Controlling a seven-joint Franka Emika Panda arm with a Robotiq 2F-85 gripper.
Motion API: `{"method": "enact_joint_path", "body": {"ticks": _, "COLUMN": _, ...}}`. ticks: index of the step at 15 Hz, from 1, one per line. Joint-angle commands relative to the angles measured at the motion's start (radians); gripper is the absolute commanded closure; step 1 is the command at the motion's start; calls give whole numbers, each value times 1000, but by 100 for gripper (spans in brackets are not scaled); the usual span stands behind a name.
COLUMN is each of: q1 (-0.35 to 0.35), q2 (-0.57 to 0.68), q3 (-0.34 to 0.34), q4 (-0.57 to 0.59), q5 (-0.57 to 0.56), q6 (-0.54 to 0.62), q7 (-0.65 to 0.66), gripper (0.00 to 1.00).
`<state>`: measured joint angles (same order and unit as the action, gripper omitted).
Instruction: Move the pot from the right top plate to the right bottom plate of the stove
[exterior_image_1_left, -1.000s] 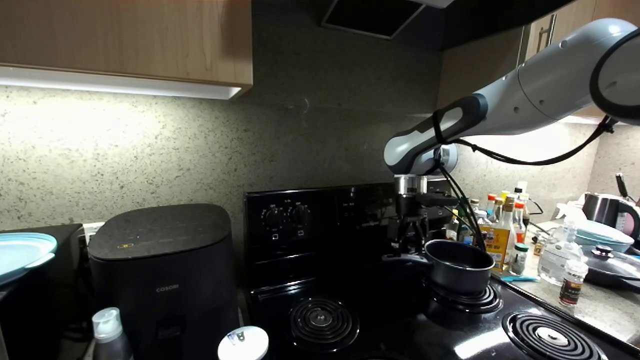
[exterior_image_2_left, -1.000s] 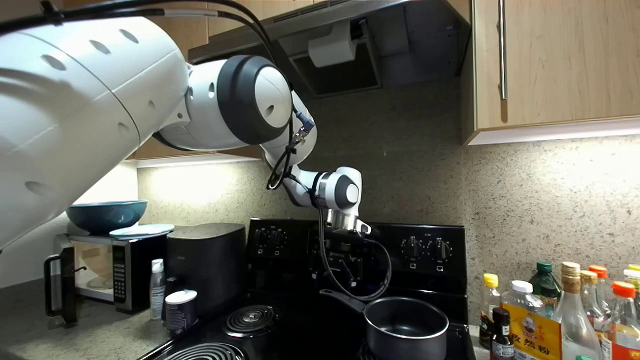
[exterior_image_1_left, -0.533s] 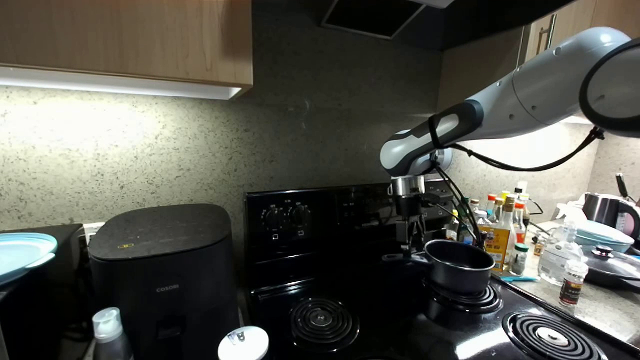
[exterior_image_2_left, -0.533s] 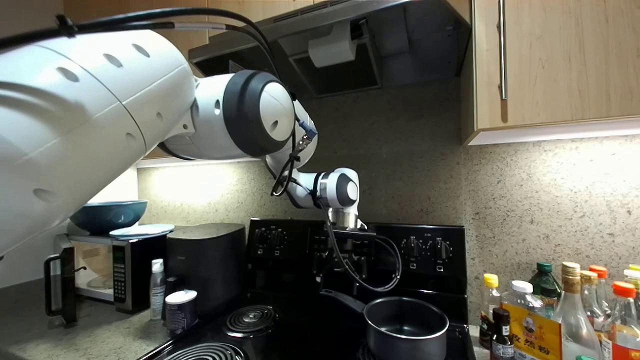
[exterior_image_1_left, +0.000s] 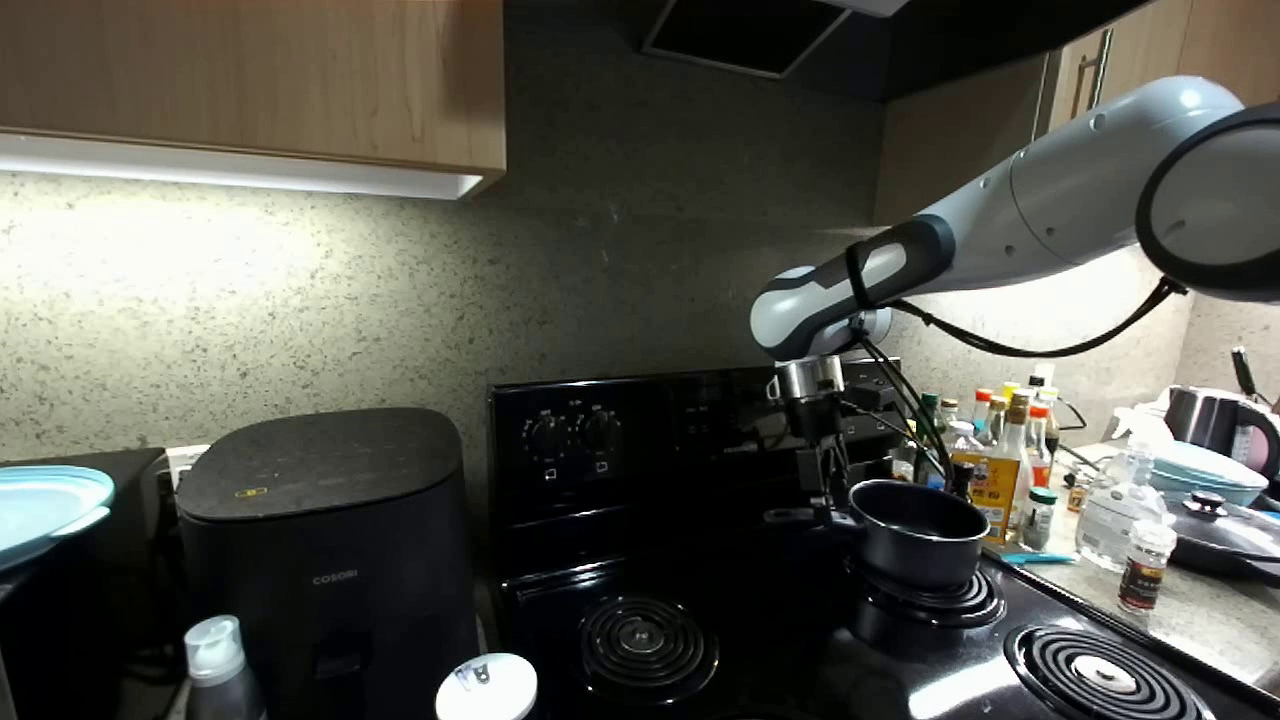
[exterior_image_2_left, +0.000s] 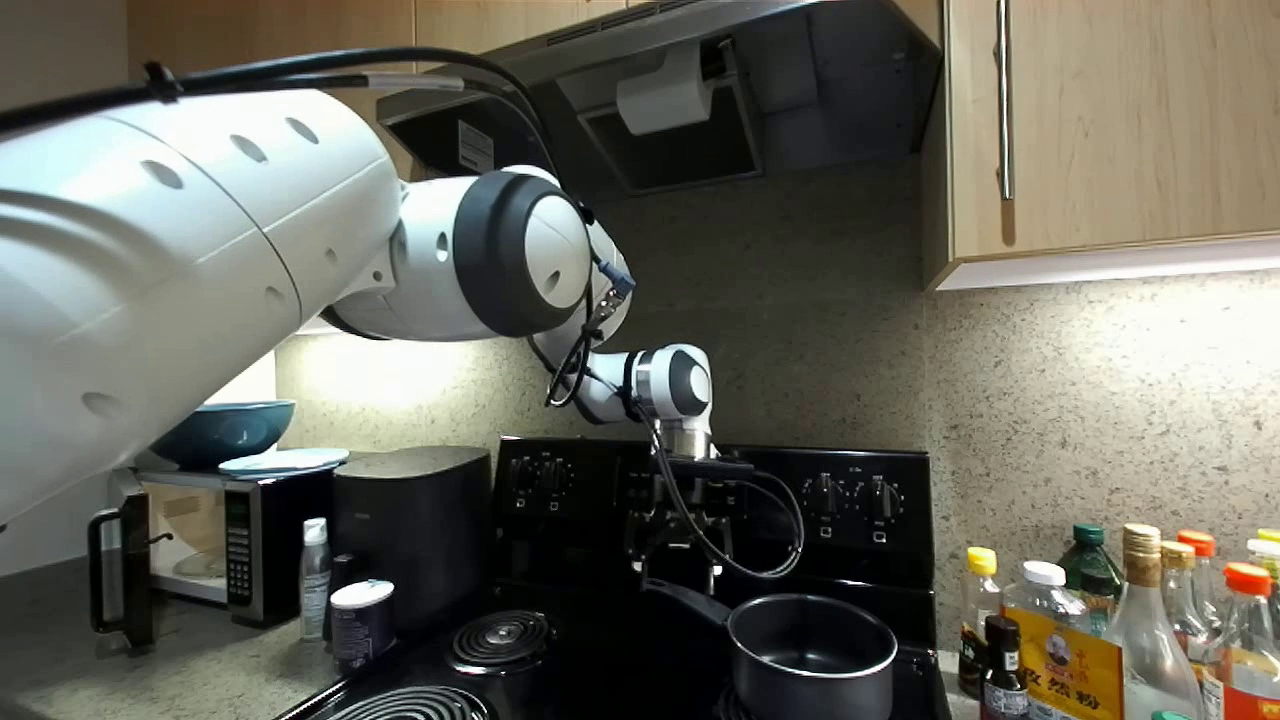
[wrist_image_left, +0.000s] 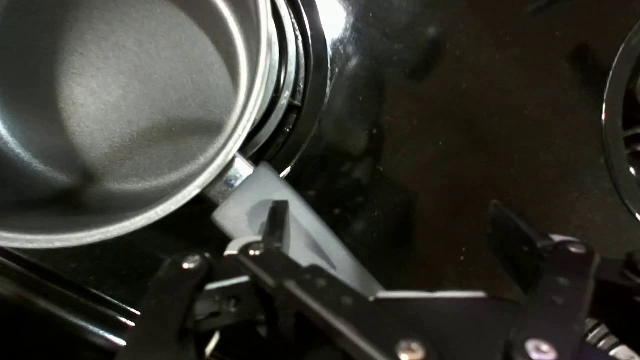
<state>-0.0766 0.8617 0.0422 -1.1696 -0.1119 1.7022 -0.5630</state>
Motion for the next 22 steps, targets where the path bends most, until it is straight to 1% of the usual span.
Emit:
{"method": "enact_joint_path", "body": {"ticks": 1, "q1": 42, "q2": 85, "q3": -8, "q4": 129, "q5": -97, "q6": -124, "q7": -84, "gripper": 0}}
{"method": "enact_joint_path", "body": {"ticks": 2, "q1": 52, "q2": 103, "q3": -11, "q4": 158, "q5": -114, "q6": -144, "q7": -89, "gripper": 0}}
{"method": "enact_joint_path", "body": {"ticks": 3, "q1": 52, "q2": 113, "q3": -5, "q4": 178, "q5": -100, "q6": -153, "q7": -70, "gripper": 0}}
{"method": "enact_joint_path", "body": {"ticks": 4, "q1": 41, "q2": 74, "q3": 1, "q4": 106, "q5": -82, "q6": -108, "q7": -45, "gripper": 0}}
{"method": "enact_joint_path", "body": {"ticks": 8, "q1": 44, "q2": 87, "q3": 1, "q4": 121, "q5": -82, "q6": -111, "q7": -45, "gripper": 0}}
{"method": "enact_joint_path", "body": {"ticks": 11, "q1": 40, "q2": 84, "q3": 18, "q4": 128, "q5": -49, "q6": -71, "q7": -24, "gripper": 0}}
{"method": "enact_joint_path", "body": {"ticks": 16, "q1": 38, "q2": 72, "q3": 31, "q4": 157, "q5": -25, "q6": -23, "q7": -15, "gripper": 0}}
{"method": "enact_joint_path", "body": {"ticks": 19, "q1": 33, "q2": 90, "q3": 30, "q4": 202, "q5": -10, "q6": -39, "q7": -17, "gripper": 0}}
{"method": "enact_joint_path", "body": {"ticks": 21, "q1": 18, "q2": 112, "q3": 35, "q4": 235, "q5": 27, "q6": -82, "q7": -1, "gripper": 0}}
{"method": "enact_joint_path", "body": {"ticks": 22, "q1": 37, "q2": 90, "q3": 24, "q4": 202, "q5": -6, "q6": -54, "q7": -23, "gripper": 0}}
